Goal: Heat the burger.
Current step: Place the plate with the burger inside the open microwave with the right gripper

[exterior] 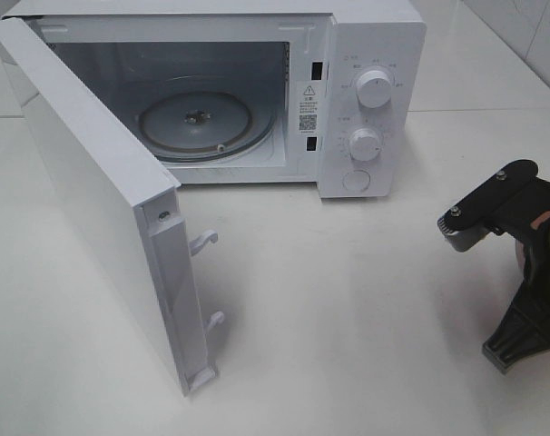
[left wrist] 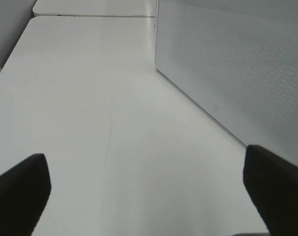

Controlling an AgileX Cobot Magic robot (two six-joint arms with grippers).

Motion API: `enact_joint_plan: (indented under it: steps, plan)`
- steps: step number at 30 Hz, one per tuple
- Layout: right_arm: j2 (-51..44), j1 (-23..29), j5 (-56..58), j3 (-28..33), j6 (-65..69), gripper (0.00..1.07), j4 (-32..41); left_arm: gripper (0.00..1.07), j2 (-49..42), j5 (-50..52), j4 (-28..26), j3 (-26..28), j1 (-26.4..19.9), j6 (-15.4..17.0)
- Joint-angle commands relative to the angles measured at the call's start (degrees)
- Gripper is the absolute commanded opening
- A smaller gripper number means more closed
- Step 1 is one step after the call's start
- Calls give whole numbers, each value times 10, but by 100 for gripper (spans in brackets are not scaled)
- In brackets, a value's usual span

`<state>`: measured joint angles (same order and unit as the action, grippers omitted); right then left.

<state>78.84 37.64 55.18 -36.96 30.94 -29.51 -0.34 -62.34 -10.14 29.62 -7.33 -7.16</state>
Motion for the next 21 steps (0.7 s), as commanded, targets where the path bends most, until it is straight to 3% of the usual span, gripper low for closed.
enact_joint_plan:
  steps: [1, 21]
  plan:
    - [-18, 17, 27, 2, -11, 0, -26, 100, -9, 8, -1, 0, 1, 2]
    - [-125, 206, 122, 2, -81, 0, -25, 100, -9, 8, -1, 0, 1, 2]
